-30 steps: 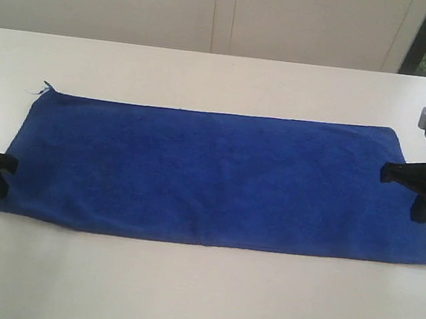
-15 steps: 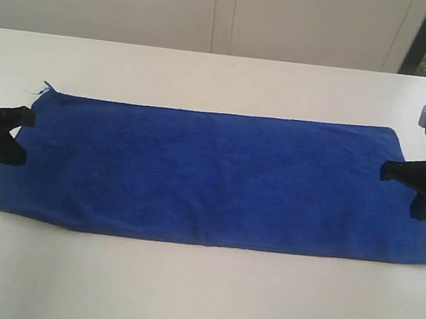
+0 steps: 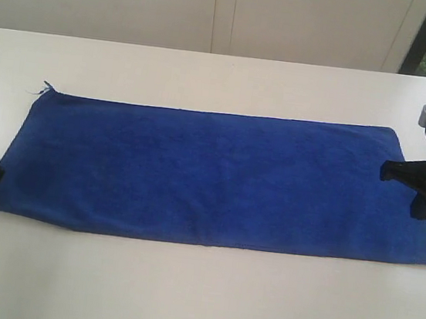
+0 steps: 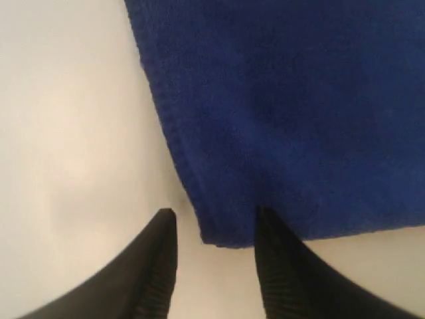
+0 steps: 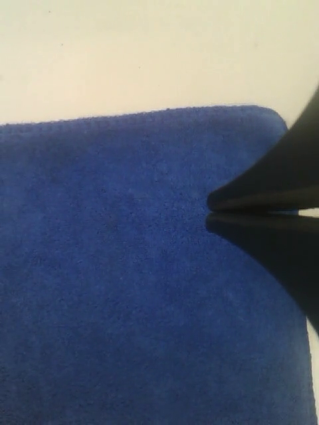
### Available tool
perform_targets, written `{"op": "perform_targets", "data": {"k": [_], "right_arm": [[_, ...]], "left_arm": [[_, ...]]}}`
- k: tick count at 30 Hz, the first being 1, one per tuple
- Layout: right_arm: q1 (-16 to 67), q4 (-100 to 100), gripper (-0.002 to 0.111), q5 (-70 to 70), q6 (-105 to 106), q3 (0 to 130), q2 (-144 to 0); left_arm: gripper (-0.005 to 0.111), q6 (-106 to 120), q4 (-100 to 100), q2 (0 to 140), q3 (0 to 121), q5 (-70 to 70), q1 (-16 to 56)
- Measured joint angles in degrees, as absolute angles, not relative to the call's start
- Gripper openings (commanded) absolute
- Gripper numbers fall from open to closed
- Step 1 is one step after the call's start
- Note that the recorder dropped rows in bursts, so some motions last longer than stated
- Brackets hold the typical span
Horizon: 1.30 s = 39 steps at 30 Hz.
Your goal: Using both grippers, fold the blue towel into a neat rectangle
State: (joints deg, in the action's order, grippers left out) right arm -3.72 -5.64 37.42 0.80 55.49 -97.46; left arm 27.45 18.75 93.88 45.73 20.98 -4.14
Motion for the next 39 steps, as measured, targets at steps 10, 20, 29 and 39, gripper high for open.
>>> {"op": "perform_targets", "data": {"k": [10, 20, 29, 39], "right_arm": [[-3.72, -5.64, 0.000, 37.30, 0.80, 55.49, -97.46], [-3.72, -5.64, 0.000, 37.19, 0.80, 55.49, -97.46], [-3.72, -5.64, 0.000, 37.19, 0.80, 55.49, -97.46], [-3.72, -5.64, 0.000, 37.08, 0.89, 55.49, -97.46]], "left_arm": [[0.023, 27.32, 24.61, 96.53, 45.73, 19.61, -4.14], [0.000, 26.00, 30.16, 96.53, 48.27, 23.65, -4.14], [0.000, 21.89, 43.88, 96.53, 54.16, 25.41, -4.14], [0.021, 21.86, 51.37, 101.55, 54.52, 19.96, -4.14]]}}
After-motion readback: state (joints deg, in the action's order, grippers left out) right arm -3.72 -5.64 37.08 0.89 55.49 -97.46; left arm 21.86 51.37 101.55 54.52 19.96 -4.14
